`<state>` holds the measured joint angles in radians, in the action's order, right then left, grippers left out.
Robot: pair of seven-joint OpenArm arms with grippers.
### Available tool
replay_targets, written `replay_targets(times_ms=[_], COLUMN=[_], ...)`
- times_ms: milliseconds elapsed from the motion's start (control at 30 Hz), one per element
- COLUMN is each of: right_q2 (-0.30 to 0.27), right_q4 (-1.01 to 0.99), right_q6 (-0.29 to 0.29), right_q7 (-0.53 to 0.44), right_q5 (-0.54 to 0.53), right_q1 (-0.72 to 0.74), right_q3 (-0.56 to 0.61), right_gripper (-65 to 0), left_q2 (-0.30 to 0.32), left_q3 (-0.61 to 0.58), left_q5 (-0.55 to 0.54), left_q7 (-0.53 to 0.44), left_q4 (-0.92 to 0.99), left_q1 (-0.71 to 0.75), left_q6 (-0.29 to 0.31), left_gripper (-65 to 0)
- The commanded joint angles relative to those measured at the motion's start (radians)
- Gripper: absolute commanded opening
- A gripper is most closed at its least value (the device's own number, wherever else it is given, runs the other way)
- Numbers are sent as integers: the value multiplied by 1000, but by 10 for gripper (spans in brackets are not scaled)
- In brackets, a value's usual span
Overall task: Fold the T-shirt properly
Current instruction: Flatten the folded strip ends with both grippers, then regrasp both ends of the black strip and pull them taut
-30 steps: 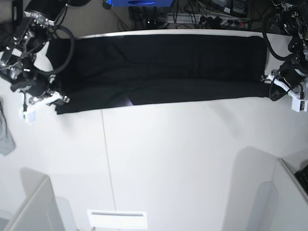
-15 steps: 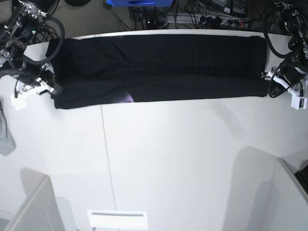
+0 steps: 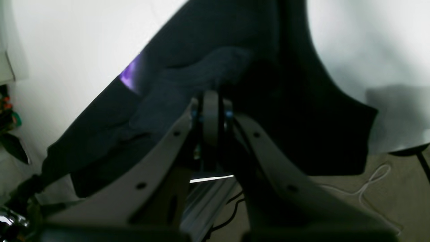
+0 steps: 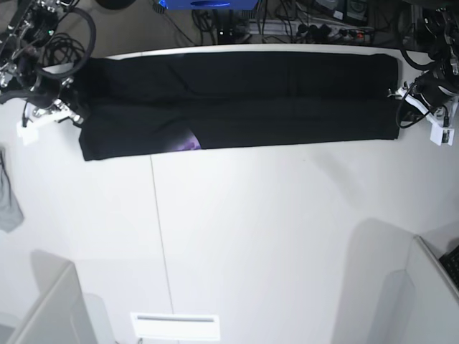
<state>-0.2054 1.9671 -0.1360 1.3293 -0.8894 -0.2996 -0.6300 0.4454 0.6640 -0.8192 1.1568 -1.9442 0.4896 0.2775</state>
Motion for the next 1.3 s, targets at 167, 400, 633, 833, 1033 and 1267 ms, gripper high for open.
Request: replay_targets(times_ms=[167, 400, 633, 833, 1033, 1267], right_q2=[-13, -12, -12, -16, -18, -21], right_q4=[-1, -1, -1, 1, 10, -1], right_q6=[-4, -4, -4, -4, -4, 2], right_q7=[-15, -9, -15, -15, -26, -204], right_q5=[-17, -17, -17, -17, -15, -15], right_q1=[1, 0, -16, -20, -19, -60], right_q3=[-1, -1, -1, -11, -9, 63], right_gripper=[-650, -650, -545, -393, -395, -650], left_q2=[16, 16, 16, 16, 13, -78], left_q3=[7, 7, 9, 18, 21, 33], left_q5=[-5, -5, -5, -4, -10, -2], left_q7=[-14, -14, -14, -14, -16, -22], left_q4=[-14, -14, -13, -14, -17, -13], left_q1=[31, 42, 53, 62, 56, 36], left_q6=[1, 1, -4, -4, -4, -4], left_gripper=[-650, -650, -587, -286, -211, -650])
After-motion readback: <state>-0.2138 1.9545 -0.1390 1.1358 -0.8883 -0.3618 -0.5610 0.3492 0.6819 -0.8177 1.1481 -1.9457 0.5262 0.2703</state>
